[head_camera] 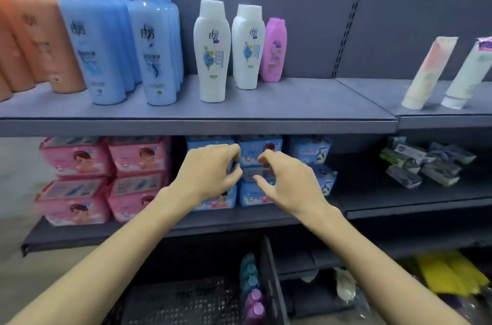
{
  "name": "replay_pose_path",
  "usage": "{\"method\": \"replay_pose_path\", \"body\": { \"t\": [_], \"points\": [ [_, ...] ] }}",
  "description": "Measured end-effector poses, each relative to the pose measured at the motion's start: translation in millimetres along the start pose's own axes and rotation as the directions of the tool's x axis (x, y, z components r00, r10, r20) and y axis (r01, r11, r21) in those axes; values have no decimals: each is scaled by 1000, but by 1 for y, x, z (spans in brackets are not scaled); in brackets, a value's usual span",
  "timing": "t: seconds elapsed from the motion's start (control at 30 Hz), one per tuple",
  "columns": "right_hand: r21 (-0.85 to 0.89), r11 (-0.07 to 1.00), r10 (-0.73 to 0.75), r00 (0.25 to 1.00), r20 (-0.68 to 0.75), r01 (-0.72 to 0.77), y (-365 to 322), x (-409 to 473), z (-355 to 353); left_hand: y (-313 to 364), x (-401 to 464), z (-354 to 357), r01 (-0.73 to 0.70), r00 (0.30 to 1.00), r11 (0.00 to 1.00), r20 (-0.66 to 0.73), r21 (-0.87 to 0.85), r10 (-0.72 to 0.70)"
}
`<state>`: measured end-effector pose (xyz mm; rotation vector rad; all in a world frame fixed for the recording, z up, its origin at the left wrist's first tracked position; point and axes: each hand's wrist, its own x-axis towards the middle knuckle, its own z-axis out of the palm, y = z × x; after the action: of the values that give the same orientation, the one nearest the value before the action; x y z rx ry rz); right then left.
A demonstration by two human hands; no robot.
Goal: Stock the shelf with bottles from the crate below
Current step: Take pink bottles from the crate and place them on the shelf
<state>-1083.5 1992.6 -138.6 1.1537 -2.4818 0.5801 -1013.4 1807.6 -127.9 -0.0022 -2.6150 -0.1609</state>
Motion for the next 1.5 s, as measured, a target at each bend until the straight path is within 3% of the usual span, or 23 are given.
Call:
{"method": "replay_pose_path", "body": {
  "t": [0.2,0.33,0.47,0.67,0.8,0.9,1.1,1.33,1.5],
  "points": [
    [-33,995,97,986,136,-93,-3,-41,38,-7,-44,32,12,998,998,62,-60,-8],
    [-73,985,169,937,306,-154,3,-79,77,-5,-87,66,77,980,991,189,-113,-55],
    [-82,968,247,846,473,-237,5,-114,125,-1,-134,104,196,930,972,341,-130,-142],
    [-152,945,312,651,692,-291,-5,-174,191,13,-209,160,361,794,924,560,-123,-236],
    [-221,901,400,515,758,-374,-9,-205,223,25,-242,189,395,726,914,641,-90,-251],
    [-257,877,439,458,773,-407,-7,-216,239,30,-254,202,419,695,905,670,-79,-263],
    [-296,878,447,424,788,-376,2,-225,262,38,-273,219,452,635,891,715,-38,-292],
    [-390,906,417,492,764,-162,11,-240,293,40,-290,226,498,562,867,757,11,-332],
    [-327,919,394,452,800,-222,22,-239,306,37,-302,234,580,480,808,761,98,-437]
  ]
}}
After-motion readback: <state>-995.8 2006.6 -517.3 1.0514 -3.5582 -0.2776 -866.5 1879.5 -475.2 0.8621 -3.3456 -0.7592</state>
